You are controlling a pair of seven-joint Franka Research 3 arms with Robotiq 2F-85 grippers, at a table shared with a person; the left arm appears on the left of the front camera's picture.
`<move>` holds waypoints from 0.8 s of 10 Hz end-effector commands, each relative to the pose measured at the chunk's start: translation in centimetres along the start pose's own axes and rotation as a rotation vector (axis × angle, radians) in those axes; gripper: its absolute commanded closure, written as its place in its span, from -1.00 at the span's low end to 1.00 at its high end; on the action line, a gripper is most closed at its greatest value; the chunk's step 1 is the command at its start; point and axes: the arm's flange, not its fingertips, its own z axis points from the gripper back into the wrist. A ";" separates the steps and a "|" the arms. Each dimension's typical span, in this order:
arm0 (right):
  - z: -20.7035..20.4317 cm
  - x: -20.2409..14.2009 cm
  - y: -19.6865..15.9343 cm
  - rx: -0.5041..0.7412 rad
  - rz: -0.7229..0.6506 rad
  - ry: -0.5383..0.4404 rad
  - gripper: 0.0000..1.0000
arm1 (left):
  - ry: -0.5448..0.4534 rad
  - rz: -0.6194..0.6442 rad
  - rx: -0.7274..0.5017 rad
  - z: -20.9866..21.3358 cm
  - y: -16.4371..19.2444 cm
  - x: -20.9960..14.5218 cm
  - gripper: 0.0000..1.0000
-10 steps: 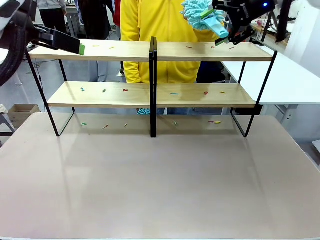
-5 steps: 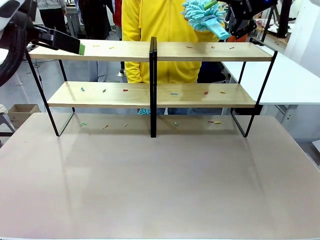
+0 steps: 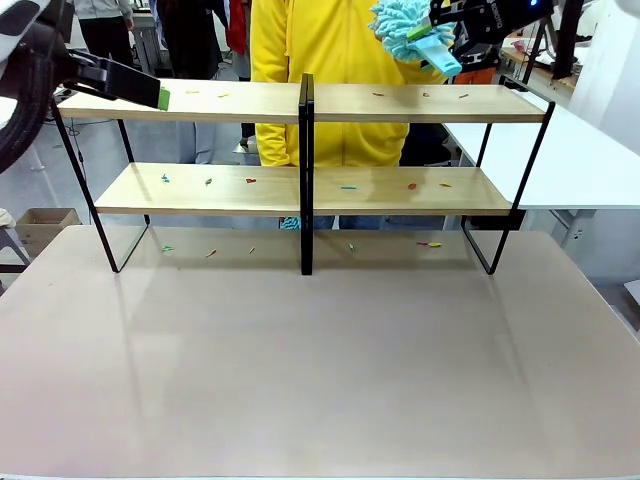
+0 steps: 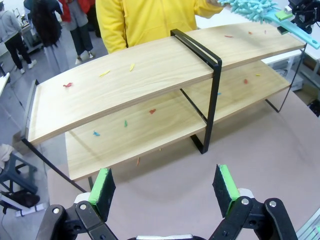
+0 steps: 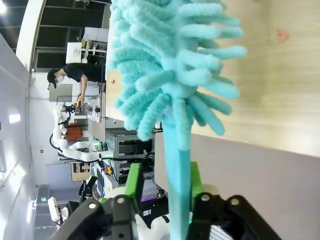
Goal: Clean the shelves.
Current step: Pick up the Duster when the human hands it over.
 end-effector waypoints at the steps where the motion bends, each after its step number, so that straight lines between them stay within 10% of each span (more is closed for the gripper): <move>1: 0.0 -0.3 -0.3 0.004 -0.004 -0.006 0.91 | -0.002 0.001 0.001 0.0 0.0 0.0 -1.00; 8: 1.2 -0.7 -1.0 -0.007 0.028 -0.007 1.00 | -0.002 0.001 0.001 0.0 0.0 0.0 -1.00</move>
